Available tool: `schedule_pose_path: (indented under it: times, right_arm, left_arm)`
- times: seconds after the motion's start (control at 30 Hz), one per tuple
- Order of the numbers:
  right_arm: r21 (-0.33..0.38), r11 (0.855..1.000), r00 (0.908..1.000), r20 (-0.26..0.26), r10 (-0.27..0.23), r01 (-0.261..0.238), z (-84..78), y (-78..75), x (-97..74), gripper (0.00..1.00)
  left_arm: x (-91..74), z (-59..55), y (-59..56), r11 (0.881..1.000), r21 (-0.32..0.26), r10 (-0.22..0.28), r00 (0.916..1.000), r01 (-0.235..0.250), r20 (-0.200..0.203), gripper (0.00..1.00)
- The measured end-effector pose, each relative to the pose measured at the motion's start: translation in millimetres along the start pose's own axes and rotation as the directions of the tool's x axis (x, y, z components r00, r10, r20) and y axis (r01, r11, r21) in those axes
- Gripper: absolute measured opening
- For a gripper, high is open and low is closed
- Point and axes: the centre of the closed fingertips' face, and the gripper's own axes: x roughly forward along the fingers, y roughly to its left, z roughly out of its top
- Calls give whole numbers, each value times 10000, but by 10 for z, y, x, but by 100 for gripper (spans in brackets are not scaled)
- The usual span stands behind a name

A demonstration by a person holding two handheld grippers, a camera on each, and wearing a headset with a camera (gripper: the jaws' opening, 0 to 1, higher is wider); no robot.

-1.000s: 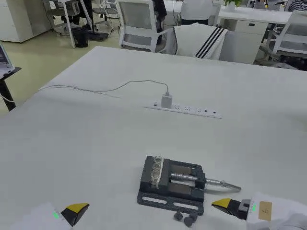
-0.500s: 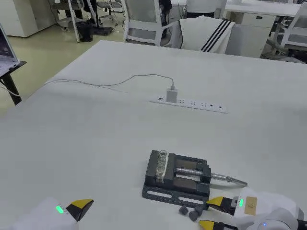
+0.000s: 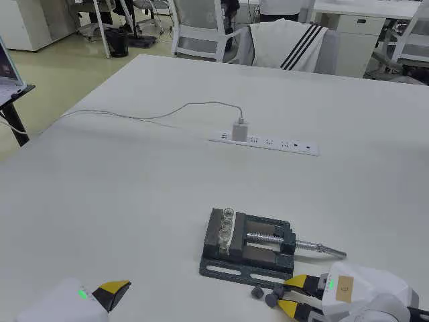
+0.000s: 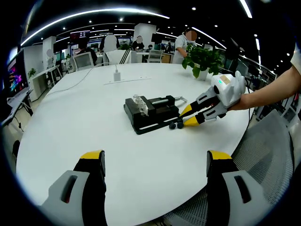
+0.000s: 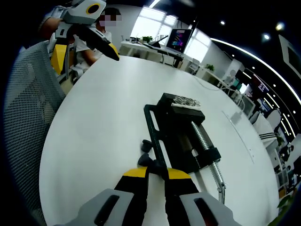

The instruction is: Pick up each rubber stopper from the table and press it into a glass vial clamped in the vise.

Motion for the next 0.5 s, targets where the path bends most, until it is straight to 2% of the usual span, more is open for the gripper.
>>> schedule_pose_path:
  times: [0.5]
  right_arm:
    - [-88,10000,10000,-50,45,-45,4,-20,-51,9]
  left_arm:
    - [25,-26,-23,9999,23,-115,9999,115,-20,86]
